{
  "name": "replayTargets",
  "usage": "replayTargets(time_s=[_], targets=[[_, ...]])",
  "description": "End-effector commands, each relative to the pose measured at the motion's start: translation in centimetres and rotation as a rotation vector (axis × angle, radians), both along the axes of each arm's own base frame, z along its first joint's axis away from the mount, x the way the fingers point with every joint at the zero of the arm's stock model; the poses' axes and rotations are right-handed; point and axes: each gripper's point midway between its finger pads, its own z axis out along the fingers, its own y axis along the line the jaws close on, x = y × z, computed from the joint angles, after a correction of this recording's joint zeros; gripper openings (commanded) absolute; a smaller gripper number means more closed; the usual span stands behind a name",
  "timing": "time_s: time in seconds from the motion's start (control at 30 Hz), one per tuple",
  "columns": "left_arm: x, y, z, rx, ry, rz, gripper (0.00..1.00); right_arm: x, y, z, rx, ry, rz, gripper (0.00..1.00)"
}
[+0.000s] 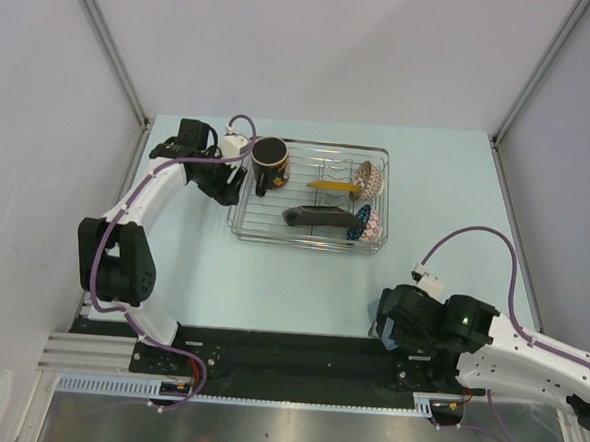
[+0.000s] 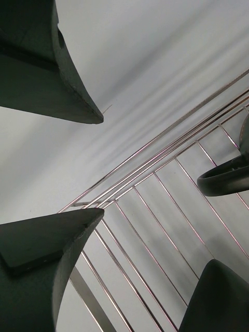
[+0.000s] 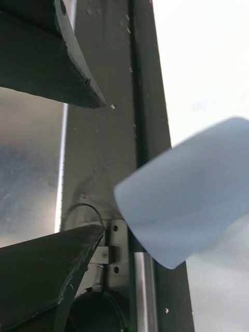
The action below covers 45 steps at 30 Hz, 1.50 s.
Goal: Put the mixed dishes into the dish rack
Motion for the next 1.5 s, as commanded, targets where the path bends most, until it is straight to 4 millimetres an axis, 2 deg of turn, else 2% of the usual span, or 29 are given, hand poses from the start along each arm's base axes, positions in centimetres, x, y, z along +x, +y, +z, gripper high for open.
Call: replayTargets(time_s=[0.0, 0.2, 0.33, 0.47, 0.57, 0.6, 0.7, 0.73, 0.9, 0.93, 1.03, 1.3, 1.4, 1.43, 1.47], targets=[[0.6, 0.1, 1.7, -0.003, -0.052, -0.010, 0.71, 1.0, 0.3, -1.8, -0.023, -0.027, -0.049, 1.00], [0.1, 0.3, 2.4, 0.004, -0.068, -0.007, 0.71, 4.3, -0.8, -2.6, -0.120, -0.166, -0.088, 1.00], [0.0, 0.3, 2.7, -0.003, -0.075, -0.001, 0.71, 6.8, -1.9, -1.7, -0.132, -0.259, -0.154, 1.00], [0.1, 0.1, 3.0, -0.016, -0.077, 0.005, 0.71, 8.3, -2.7, 0.1, -0.042, -0.325, -0.268, 1.00], [0.2, 0.0, 3.5, -0.020, -0.084, 0.004, 0.71, 10.0, -1.9, 1.5, 0.019, -0.398, -0.279, 1.00], [0.2, 0.0, 3.5, -0.018, -0.082, 0.004, 0.71, 10.7, -1.0, 1.7, 0.042, -0.413, -0.271, 1.00], [0.2, 0.3, 3.9, -0.003, -0.094, -0.002, 0.71, 11.4, 0.4, 0.2, 0.016, -0.340, -0.212, 1.00], [0.2, 0.4, 4.1, 0.003, -0.102, -0.003, 0.71, 11.4, 0.7, -0.6, 0.010, -0.293, -0.200, 1.00], [-0.1, 0.8, 4.2, 0.027, -0.121, -0.008, 0.72, 11.5, 1.7, -1.3, 0.044, -0.231, -0.112, 0.99], [-0.2, 0.8, 4.0, 0.028, -0.123, -0.008, 0.71, 11.4, 1.7, -1.4, 0.046, -0.216, -0.101, 0.93], [-0.2, 0.8, 3.7, 0.024, -0.122, -0.004, 0.71, 11.2, 1.7, -2.1, 0.058, -0.157, -0.075, 0.88], [0.1, 0.5, 3.8, 0.010, -0.123, -0.005, 0.71, 10.1, 1.6, -2.7, 0.150, -0.031, -0.073, 0.82], [0.2, 0.6, 3.9, 0.013, -0.127, -0.003, 0.71, 10.0, 1.7, -2.9, 0.181, -0.006, -0.078, 0.71], [0.2, 0.6, 3.8, 0.010, -0.122, -0.001, 0.71, 10.2, 1.5, -3.0, 0.184, 0.001, -0.090, 0.62], [0.2, 0.5, 3.9, 0.009, -0.124, -0.004, 0.71, 10.4, 1.7, -2.9, 0.196, -0.004, -0.088, 0.57]])
